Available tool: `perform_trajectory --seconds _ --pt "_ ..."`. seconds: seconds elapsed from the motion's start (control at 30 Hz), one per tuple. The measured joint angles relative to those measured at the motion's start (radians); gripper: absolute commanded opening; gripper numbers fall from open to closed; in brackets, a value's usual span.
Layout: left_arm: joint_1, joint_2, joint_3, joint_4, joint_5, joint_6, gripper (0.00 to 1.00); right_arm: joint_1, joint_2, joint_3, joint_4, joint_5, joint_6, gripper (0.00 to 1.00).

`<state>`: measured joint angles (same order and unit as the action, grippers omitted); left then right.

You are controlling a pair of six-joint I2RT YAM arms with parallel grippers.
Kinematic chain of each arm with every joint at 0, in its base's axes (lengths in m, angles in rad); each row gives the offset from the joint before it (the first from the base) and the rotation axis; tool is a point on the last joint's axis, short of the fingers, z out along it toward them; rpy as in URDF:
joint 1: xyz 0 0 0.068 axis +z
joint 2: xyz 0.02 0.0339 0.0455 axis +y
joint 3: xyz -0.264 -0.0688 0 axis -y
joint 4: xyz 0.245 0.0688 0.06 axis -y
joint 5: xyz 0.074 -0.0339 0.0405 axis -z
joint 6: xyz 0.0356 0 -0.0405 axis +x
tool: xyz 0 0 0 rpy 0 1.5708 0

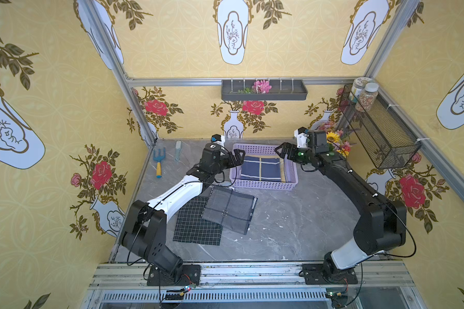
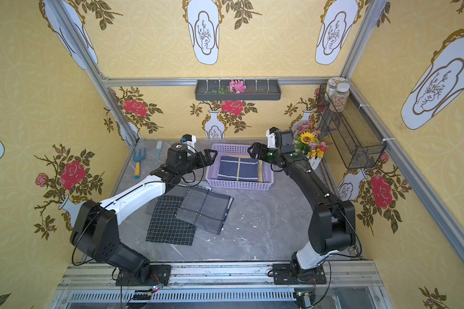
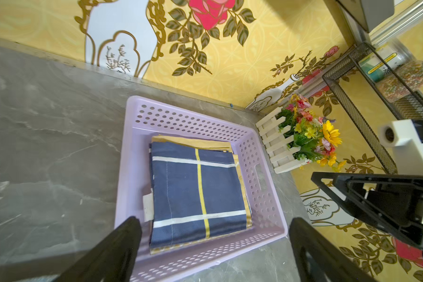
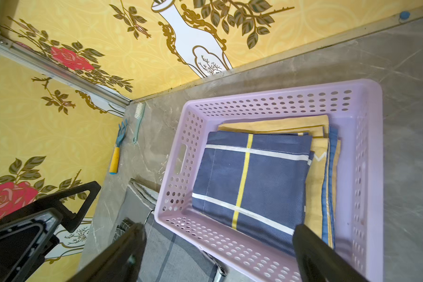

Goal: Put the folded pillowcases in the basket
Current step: Place the pillowcase in the basket, then pick up the pillowcase from the center of the board.

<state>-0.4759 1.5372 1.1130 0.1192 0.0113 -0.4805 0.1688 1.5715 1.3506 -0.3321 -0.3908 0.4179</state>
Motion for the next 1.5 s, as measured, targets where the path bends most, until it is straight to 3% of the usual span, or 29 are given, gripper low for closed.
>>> perform_trajectory --seconds 0.3,0.5,0.93,1.2,1.5 --pt "0.012 -0.320 -0.249 -0.093 -0.088 0.013 1.00 0.002 -0.174 -0.154 -0.035 -0.050 -0.021 0.97" --pt "0.019 -0.422 -0.347 -0.192 -0.125 0.013 1.00 0.084 -0.227 -0.197 -0.039 -0.014 -0.004 0.97" --pt "0.130 -0.414 -0.475 -0.309 -0.070 -0.031 1.00 0.362 -0.251 -0.343 -0.053 0.145 0.026 0.97" --pt "0.219 -0.393 -0.582 -0.269 0.048 -0.082 1.00 0.433 -0.251 -0.465 0.037 0.158 0.083 0.97" --pt "0.231 -0.305 -0.619 -0.195 0.150 -0.122 0.95 0.457 -0.240 -0.511 0.078 0.171 0.151 0.97"
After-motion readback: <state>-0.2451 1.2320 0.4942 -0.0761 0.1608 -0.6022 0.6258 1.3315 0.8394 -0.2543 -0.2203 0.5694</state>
